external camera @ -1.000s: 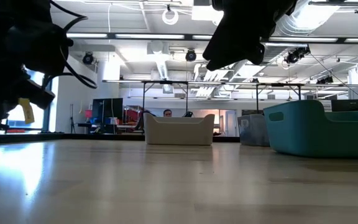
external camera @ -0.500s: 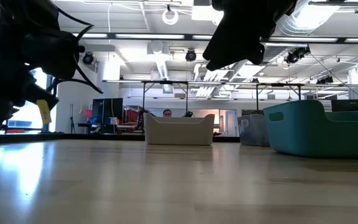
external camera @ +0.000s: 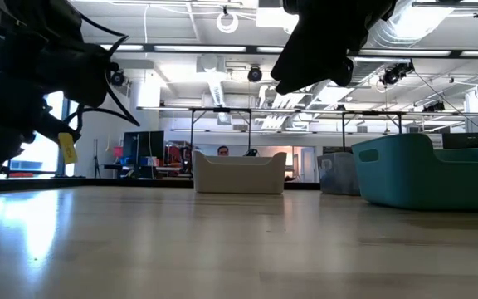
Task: Sort Halloween decoration
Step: Put the purple witch hat toy into the white bin
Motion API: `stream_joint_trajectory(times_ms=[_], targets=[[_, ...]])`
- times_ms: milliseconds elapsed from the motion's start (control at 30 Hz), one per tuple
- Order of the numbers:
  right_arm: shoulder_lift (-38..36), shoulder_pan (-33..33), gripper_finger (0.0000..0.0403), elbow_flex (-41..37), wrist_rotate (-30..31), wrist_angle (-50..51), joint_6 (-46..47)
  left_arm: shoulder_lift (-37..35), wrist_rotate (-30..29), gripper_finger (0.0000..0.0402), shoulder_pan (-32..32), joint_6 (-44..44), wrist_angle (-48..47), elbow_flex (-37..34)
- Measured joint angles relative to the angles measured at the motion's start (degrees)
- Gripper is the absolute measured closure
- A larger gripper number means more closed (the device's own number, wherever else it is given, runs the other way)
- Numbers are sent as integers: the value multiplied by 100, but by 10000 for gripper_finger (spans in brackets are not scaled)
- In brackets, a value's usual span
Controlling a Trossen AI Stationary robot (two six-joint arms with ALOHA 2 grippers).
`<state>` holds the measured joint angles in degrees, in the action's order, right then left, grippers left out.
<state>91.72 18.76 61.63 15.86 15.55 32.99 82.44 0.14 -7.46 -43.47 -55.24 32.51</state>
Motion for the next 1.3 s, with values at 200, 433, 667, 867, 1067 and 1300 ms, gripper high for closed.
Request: stream_joint_trajectory(times_ms=[200, 433, 667, 867, 1067, 1300], targets=[[0, -1, 270, 0, 1, 0, 0, 1, 8, 399, 2, -46, 2, 0], [0, 0, 270, 0, 0, 0, -1, -24, 70, 401, -1, -264, -27, 0], [-2, 0, 270, 0, 0, 6, -2, -372, -533, 401, 3, -441, 151, 353], [-173, -2, 270, 2, -47, 219, -1, -919, -1072, 401, -72, -598, 46, 759], [-636, -156, 270, 2, -36, 636, -37, -1426, -2054, 401, -285, -647, 490, 1154], [-1267, -702, 270, 2, 244, 860, -544, -1734, -2855, 401, -396, 794, 2544, 1443]])
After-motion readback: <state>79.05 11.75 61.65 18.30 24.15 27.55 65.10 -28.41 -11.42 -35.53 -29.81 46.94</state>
